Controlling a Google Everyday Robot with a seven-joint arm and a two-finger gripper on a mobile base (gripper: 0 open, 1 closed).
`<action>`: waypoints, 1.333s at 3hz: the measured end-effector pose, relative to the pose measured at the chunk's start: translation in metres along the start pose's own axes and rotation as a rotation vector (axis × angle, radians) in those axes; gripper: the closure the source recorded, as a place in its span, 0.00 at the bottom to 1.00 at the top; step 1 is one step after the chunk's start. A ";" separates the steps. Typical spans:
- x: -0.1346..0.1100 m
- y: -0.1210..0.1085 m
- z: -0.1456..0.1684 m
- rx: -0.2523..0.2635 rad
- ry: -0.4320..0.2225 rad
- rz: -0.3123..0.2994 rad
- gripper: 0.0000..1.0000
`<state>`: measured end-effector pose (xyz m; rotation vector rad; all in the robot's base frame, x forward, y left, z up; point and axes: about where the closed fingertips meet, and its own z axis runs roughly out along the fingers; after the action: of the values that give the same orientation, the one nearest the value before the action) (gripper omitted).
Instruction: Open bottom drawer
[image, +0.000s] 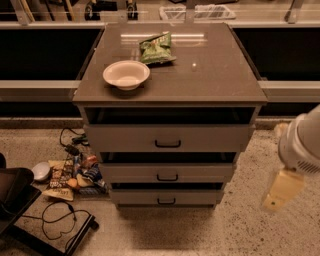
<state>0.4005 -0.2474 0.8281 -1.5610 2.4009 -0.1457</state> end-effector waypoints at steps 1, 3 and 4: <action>0.039 0.039 0.089 -0.064 0.081 0.039 0.00; 0.035 0.053 0.133 -0.114 0.055 0.054 0.00; 0.020 0.086 0.231 -0.216 -0.010 0.074 0.00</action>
Offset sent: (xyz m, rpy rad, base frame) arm -0.0130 -0.0104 -0.0780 -0.0256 0.0638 -0.0384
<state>0.3816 -0.2153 0.5836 -1.5524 2.5336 0.1408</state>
